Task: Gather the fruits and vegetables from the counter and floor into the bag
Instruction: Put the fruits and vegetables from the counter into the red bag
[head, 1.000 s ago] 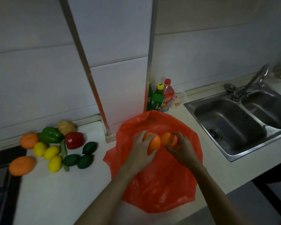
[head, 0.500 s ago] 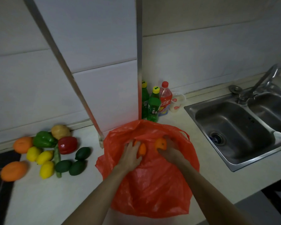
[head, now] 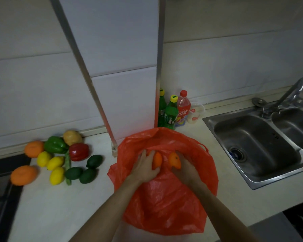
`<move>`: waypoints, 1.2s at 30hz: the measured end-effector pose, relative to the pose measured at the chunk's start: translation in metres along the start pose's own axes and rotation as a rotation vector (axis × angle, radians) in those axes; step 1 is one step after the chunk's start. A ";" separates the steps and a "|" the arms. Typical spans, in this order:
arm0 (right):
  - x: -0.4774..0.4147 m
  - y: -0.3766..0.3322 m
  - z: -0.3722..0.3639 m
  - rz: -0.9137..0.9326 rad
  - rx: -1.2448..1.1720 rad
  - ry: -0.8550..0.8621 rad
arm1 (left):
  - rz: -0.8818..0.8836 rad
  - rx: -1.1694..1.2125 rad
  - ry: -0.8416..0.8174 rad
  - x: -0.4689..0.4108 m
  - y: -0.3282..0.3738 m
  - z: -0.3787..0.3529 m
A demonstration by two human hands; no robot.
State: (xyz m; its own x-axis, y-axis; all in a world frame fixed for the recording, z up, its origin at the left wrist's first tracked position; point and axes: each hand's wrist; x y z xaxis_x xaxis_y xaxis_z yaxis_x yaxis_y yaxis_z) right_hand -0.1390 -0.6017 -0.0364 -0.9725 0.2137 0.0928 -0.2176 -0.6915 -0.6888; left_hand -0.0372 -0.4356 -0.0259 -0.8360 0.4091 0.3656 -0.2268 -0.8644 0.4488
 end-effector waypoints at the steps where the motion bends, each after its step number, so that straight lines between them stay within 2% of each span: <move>1: 0.006 -0.007 -0.001 0.024 0.009 0.029 | -0.021 0.020 0.017 0.007 0.000 0.006; 6: 0.027 -0.039 -0.006 0.150 0.087 0.107 | -0.115 0.122 0.103 0.051 -0.002 0.041; 11: 0.035 -0.075 -0.005 0.228 0.020 0.176 | -0.144 0.144 0.236 0.097 -0.015 0.079; 17: 0.032 -0.126 -0.017 0.308 0.045 0.168 | -0.106 0.123 0.378 0.125 -0.073 0.109; 23: 0.022 -0.182 -0.055 0.430 0.075 0.129 | -0.011 0.111 0.449 0.140 -0.152 0.128; 28: 0.007 -0.220 -0.090 0.508 0.092 0.103 | 0.082 0.074 0.451 0.141 -0.213 0.141; 36: -0.029 -0.240 -0.147 0.511 0.070 -0.049 | 0.143 0.016 0.402 0.113 -0.276 0.144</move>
State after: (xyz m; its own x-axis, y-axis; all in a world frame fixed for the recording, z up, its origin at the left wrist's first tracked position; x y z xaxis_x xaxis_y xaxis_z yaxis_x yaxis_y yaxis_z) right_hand -0.0459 -0.3404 0.0202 -0.9585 -0.1949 -0.2079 0.2826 -0.7441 -0.6054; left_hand 0.0033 -0.1088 0.0089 -0.9876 0.1360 0.0790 -0.0893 -0.8983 0.4303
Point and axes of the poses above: each hand's wrist, its own x-axis away from the middle knuckle, its own z-axis out of the back of the hand, y = z × x, and after that the axes turned 15 degrees about z, right-handed
